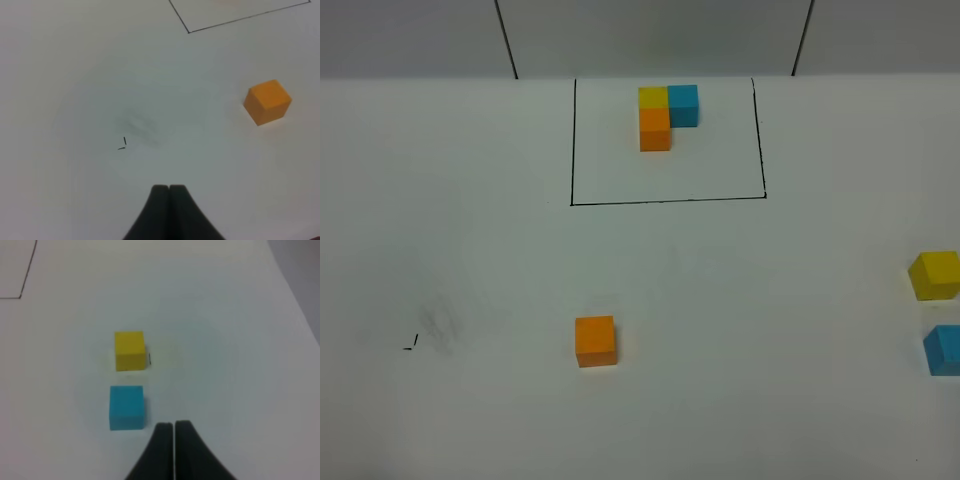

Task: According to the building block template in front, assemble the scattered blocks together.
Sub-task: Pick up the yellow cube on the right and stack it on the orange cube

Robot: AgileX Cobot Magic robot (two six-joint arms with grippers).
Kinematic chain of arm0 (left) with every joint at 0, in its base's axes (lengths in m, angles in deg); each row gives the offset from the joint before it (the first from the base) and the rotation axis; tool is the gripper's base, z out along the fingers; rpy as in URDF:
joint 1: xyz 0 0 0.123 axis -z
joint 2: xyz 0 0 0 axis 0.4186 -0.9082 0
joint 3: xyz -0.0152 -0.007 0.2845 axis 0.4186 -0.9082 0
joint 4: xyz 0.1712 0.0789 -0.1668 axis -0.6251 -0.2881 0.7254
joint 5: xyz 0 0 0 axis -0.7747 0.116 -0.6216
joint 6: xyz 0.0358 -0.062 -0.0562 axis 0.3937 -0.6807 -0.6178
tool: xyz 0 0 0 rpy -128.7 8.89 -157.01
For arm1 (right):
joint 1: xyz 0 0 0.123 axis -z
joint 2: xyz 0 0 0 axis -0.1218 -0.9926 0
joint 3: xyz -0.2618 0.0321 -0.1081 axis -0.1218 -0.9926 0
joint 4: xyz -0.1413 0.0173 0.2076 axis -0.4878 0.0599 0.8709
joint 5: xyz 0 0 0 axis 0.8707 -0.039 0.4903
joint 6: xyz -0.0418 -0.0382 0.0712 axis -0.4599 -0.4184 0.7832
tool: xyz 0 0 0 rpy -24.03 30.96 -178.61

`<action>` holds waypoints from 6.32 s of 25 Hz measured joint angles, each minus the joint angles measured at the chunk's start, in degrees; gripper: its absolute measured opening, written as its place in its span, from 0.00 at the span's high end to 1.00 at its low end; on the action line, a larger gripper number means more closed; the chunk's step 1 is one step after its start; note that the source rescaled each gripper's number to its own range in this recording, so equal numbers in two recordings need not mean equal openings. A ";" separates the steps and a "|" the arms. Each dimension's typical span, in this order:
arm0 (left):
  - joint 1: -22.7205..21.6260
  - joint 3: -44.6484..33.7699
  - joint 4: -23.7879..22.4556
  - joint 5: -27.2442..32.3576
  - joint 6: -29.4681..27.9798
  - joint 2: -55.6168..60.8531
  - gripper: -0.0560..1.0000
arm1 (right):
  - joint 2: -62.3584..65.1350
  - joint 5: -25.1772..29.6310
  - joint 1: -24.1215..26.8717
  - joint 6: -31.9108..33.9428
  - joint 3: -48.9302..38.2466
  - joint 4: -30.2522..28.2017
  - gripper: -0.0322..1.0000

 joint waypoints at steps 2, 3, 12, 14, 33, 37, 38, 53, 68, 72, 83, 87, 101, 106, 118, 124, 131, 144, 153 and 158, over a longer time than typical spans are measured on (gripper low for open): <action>0.05 0.00 0.05 -0.01 0.00 0.02 0.95 | 0.00 0.00 0.00 0.00 0.00 0.00 0.96; 0.05 0.00 0.05 -0.01 0.00 0.06 0.95 | 0.00 0.00 0.00 0.00 0.00 0.00 0.96; 0.05 0.00 0.05 -0.01 -0.05 0.06 0.95 | 0.00 0.00 0.00 0.00 0.00 0.00 0.96; 0.05 0.00 0.05 -0.01 -0.05 0.06 0.95 | 0.00 0.00 0.00 0.00 0.00 0.00 0.96; 0.05 0.00 0.05 -0.01 -0.05 0.06 0.95 | 0.00 0.00 0.00 0.00 0.00 0.00 0.96; 0.05 0.00 0.05 -0.01 -0.05 0.06 0.95 | 0.00 0.00 0.00 0.00 0.00 0.00 0.96; 0.05 0.00 0.05 -0.01 -0.05 0.06 0.95 | 0.00 0.00 0.00 0.00 0.00 0.00 0.96; 0.05 0.00 0.05 -0.01 -0.05 0.06 0.95 | 0.00 0.00 0.00 0.00 0.00 0.00 0.96; 0.05 0.00 0.05 -0.01 -0.05 0.06 0.95 | 0.00 0.00 0.00 0.00 0.00 0.00 0.96; 0.05 0.00 0.05 -0.01 -0.05 0.06 0.95 | 0.00 0.00 0.00 0.00 0.00 0.00 0.96; 0.05 0.00 0.05 -0.01 -0.05 0.06 0.95 | 0.00 0.00 0.00 0.00 0.00 0.00 0.96; 0.05 0.00 0.05 -0.01 -0.05 0.06 0.95 | 0.00 0.00 0.00 0.00 0.00 0.00 0.96; 0.05 0.00 0.05 -0.01 0.05 0.06 0.95 | 0.00 0.00 0.00 0.00 0.00 0.00 0.96; 0.05 0.00 0.05 -0.01 0.05 0.06 0.95 | 0.00 0.00 0.00 0.00 0.00 0.00 0.96; 0.05 0.00 0.05 -0.01 0.00 0.06 0.95 | 0.00 0.00 0.00 -0.91 0.00 0.00 0.45; 0.05 0.00 0.05 -0.01 0.00 0.06 0.95 | 0.00 0.00 0.00 -0.91 0.00 0.00 0.03; 0.05 0.00 0.05 -0.01 0.00 0.06 0.95 | -1.35 -0.07 0.00 -1.08 0.00 0.68 0.02; 0.05 0.00 0.05 -0.01 0.00 0.06 0.95 | -26.91 -7.86 0.00 -7.82 5.93 6.32 0.04; 0.05 0.00 0.05 -0.01 0.00 0.06 0.95 | -46.51 -16.91 0.00 -13.97 6.40 11.12 0.04; 0.05 0.00 0.05 -0.01 0.00 0.06 0.95 | -54.74 -22.20 -0.14 -16.57 6.40 12.26 0.04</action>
